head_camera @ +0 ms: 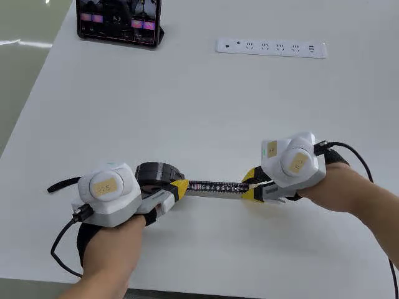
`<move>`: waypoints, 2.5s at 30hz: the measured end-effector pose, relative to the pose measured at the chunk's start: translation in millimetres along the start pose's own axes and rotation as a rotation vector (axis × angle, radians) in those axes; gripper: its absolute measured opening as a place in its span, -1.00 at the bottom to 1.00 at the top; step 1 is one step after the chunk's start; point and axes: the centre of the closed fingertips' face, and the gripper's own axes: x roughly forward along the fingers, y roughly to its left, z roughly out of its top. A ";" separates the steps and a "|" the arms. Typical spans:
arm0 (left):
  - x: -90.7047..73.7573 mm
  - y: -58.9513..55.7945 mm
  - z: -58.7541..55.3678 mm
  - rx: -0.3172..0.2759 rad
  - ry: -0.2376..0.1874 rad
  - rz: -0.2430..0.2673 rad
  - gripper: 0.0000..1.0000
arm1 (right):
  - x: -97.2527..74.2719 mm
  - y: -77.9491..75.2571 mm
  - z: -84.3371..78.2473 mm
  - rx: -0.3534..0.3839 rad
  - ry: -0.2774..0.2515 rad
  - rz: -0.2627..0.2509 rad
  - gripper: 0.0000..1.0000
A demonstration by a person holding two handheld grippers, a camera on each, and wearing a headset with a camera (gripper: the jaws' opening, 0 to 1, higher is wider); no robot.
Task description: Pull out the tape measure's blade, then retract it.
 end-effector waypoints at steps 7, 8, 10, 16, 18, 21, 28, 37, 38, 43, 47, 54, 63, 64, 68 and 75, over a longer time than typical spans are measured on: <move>-0.4 -0.5 -0.1 -0.004 0.000 -0.002 0.17 | 3.5 0.1 7.6 0.002 -0.014 0.005 -0.80; -0.5 -0.6 -0.1 -0.005 0.000 -0.003 0.17 | 4.2 0.3 8.9 0.002 -0.016 0.007 -0.80; -0.6 -0.5 -0.1 -0.005 0.000 -0.004 0.17 | 5.3 0.6 10.6 0.004 -0.020 0.009 -0.80; -0.7 -0.8 -0.1 -0.008 0.001 -0.005 0.17 | 8.6 0.1 14.9 0.001 -0.026 0.013 -0.80; -0.8 -1.1 0.0 -0.008 0.001 -0.006 0.17 | 9.7 -0.3 16.9 0.001 -0.030 0.015 -0.80; -0.7 -1.1 0.1 -0.011 0.001 -0.007 0.17 | 11.5 -0.1 20.3 -0.001 -0.035 0.018 -0.80; -0.7 -0.5 0.2 -0.016 0.001 -0.013 0.17 | 16.9 1.2 28.6 -0.004 -0.045 0.026 -0.80; -0.8 -0.9 0.4 -0.021 0.001 -0.019 0.18 | 20.3 1.1 35.5 -0.001 -0.060 0.030 -0.80; -0.8 -0.9 0.5 -0.022 0.001 -0.020 0.18 | 20.8 1.3 36.2 -0.001 -0.062 0.030 -0.79; -0.9 -1.0 0.6 -0.025 0.001 -0.022 0.18 | 23.4 1.5 40.3 -0.004 -0.067 0.033 -0.79; -0.9 -0.8 0.7 -0.027 0.000 -0.025 0.17 | 26.1 1.5 43.7 -0.006 -0.071 0.036 -0.79; -0.5 -1.0 1.0 -0.033 -0.001 -0.031 0.18 | 32.4 2.2 51.6 -0.011 -0.081 0.040 -0.79; -1.1 0.2 1.2 -0.042 -0.003 -0.038 0.18 | 39.0 2.9 61.3 -0.004 -0.097 0.050 -0.79; -1.2 0.3 1.3 -0.043 -0.003 -0.039 0.18 | 39.5 2.9 62.3 -0.003 -0.098 0.050 -0.79; -1.4 0.4 1.2 -0.045 -0.003 -0.041 0.18 | 42.0 3.2 66.3 -0.004 -0.105 0.051 -0.79; -1.3 0.7 0.9 -0.049 0.000 -0.043 0.18 | 46.0 3.7 72.9 -0.002 -0.114 0.053 -0.79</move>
